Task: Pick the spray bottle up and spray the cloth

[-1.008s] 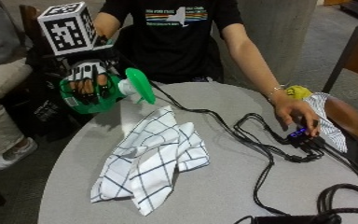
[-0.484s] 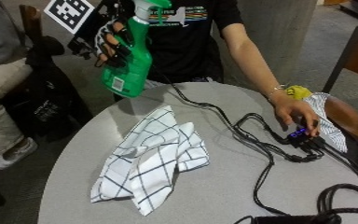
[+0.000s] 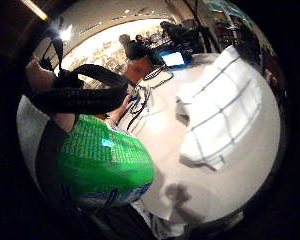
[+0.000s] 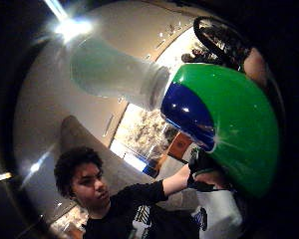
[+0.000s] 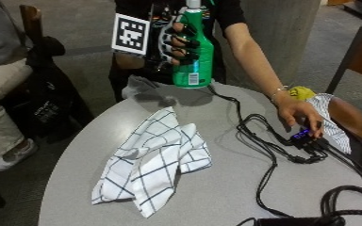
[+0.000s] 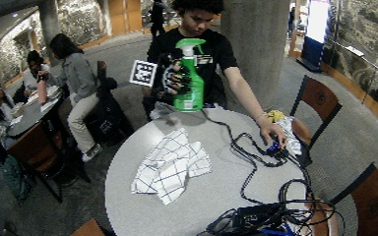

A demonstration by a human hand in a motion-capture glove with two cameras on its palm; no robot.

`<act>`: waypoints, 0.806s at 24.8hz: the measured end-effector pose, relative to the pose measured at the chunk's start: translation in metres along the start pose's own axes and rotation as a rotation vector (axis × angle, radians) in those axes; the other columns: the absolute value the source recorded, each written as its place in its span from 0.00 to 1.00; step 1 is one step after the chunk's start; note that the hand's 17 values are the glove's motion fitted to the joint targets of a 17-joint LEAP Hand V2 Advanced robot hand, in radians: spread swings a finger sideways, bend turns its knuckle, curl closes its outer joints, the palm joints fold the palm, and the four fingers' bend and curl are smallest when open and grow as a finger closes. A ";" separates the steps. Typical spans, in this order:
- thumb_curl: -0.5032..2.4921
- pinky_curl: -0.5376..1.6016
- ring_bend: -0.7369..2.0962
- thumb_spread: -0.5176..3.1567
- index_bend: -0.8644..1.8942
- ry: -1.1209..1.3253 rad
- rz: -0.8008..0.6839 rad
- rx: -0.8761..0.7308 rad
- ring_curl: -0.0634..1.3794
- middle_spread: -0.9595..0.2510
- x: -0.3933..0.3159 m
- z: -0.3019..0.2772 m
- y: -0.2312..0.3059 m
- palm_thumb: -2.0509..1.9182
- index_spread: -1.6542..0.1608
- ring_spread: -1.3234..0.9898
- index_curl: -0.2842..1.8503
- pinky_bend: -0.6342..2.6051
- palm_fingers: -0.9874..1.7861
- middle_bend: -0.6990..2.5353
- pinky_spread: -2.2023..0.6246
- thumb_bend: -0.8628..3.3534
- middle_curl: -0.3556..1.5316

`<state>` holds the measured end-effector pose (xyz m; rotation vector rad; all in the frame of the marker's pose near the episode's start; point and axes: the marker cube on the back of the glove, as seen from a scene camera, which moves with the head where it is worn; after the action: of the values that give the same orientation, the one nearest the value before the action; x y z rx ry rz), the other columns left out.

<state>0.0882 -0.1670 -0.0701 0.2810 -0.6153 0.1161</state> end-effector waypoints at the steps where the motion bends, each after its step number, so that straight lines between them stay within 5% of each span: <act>1: 0.37 0.41 0.44 0.33 0.36 -0.019 0.010 -0.009 0.33 0.75 0.005 0.012 -0.002 0.74 0.82 0.54 0.29 0.35 0.76 0.30 0.77 0.20 0.44; 9: 0.36 0.40 0.43 0.34 0.36 -0.086 0.124 0.008 0.33 0.75 0.051 0.098 -0.011 0.74 0.81 0.54 0.29 0.34 0.74 0.29 0.78 0.20 0.44; 20: 0.35 0.40 0.41 0.35 0.35 -0.089 0.206 -0.043 0.32 0.75 0.071 0.126 -0.002 0.74 0.80 0.54 0.28 0.33 0.73 0.28 0.78 0.20 0.44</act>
<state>0.0768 -0.2041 0.0690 0.1809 -0.7341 0.2895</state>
